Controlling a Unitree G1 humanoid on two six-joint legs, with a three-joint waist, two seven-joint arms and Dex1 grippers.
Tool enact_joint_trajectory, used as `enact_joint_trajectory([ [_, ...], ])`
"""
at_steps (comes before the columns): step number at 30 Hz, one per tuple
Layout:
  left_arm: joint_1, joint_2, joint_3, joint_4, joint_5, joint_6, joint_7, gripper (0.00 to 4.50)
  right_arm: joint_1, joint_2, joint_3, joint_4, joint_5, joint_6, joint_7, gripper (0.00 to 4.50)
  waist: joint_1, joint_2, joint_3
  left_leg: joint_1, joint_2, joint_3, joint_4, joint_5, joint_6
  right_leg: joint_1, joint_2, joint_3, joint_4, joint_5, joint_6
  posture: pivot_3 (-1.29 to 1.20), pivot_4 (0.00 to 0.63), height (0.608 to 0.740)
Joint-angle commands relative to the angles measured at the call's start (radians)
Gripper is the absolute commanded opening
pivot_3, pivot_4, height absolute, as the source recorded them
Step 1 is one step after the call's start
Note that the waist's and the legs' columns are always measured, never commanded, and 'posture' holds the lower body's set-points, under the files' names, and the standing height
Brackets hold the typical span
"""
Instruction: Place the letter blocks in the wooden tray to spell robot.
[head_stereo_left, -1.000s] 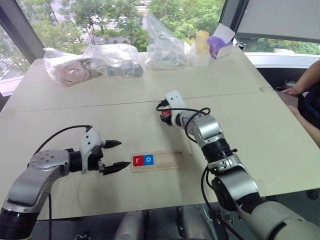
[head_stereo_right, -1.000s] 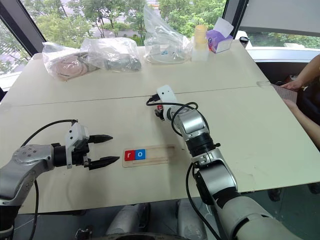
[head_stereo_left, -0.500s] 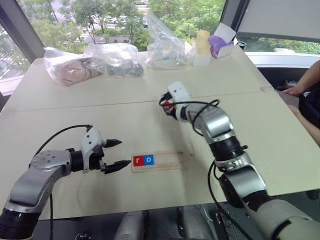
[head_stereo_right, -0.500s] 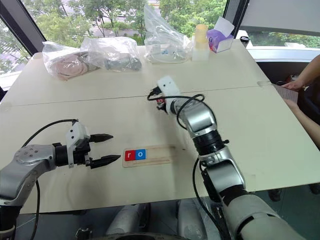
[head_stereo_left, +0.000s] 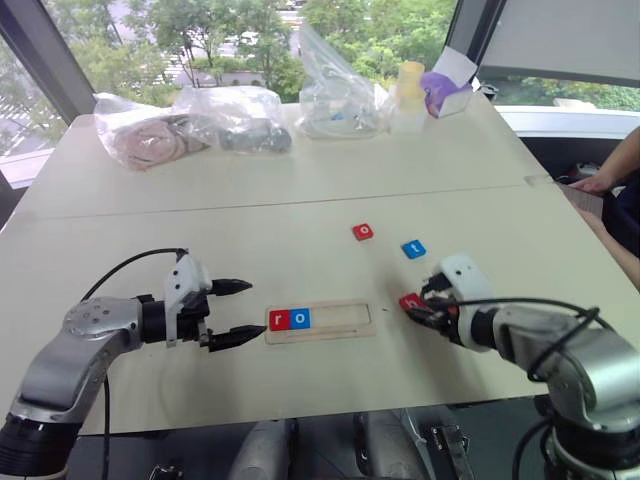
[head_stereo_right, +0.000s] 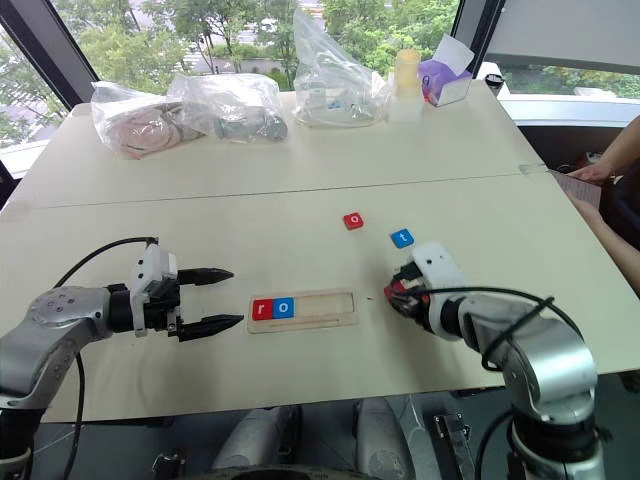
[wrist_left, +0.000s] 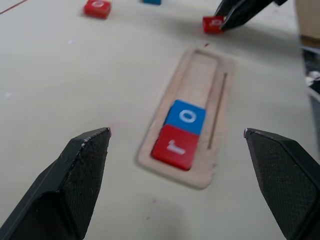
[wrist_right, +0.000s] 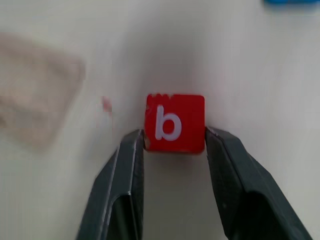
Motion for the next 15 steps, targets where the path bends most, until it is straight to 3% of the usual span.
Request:
enact_joint_trajectory([
  [1,-0.031,0.011,0.011,0.011,-0.008,-0.021,-0.015,4.5,0.032,0.028,-0.033,-0.051,0.059,0.007,-0.066,1.22,0.003,0.0,0.0,0.0,0.0,0.0,0.0,0.0,0.0,0.0,0.0,0.0,0.0,0.0,0.0,0.0,0.15,0.74],
  [5,-0.058,0.002,-0.005,0.028,-0.001,-0.022,-0.011,4.5,0.037,0.039,-0.047,-0.052,0.102,0.007,-0.123,1.22,0.004,-0.001,0.0,0.0,0.0,0.0,0.001,0.0,0.0,0.001,0.0,-0.001,0.0,0.0,0.0,0.0,0.15,0.74],
  [9,-0.065,0.0,-0.01,0.034,0.004,-0.024,-0.007,4.5,0.005,-0.033,-0.051,-0.061,0.18,0.007,-0.094,3.15,0.004,0.0,0.0,0.0,0.0,0.0,0.001,0.0,0.0,0.001,0.0,0.0,0.0,0.0,0.001,0.0,0.15,0.74],
  [11,-0.07,-0.001,-0.011,0.039,0.004,-0.024,-0.006,4.5,-0.04,-0.123,-0.037,-0.06,0.202,0.007,-0.035,4.25,0.003,0.0,0.0,0.0,0.0,0.0,0.001,0.0,0.0,0.001,0.0,-0.001,-0.001,0.0,0.001,0.0,0.15,0.74],
  [12,-0.073,-0.002,-0.013,0.041,0.005,-0.025,-0.006,4.5,-0.048,-0.229,-0.015,-0.043,0.204,-0.083,0.056,4.47,0.004,0.0,0.0,0.0,-0.001,0.0,0.001,0.0,0.0,0.001,0.0,-0.001,-0.001,0.0,0.001,0.0,0.15,0.74],
  [15,-0.081,-0.006,-0.018,0.045,0.008,-0.027,-0.005,4.5,-0.034,-0.437,0.045,0.073,0.141,-0.41,0.293,4.47,0.005,-0.001,0.001,0.0,-0.001,0.001,0.001,0.0,0.0,0.003,0.001,-0.002,-0.001,-0.001,0.001,0.0,0.15,0.74],
])
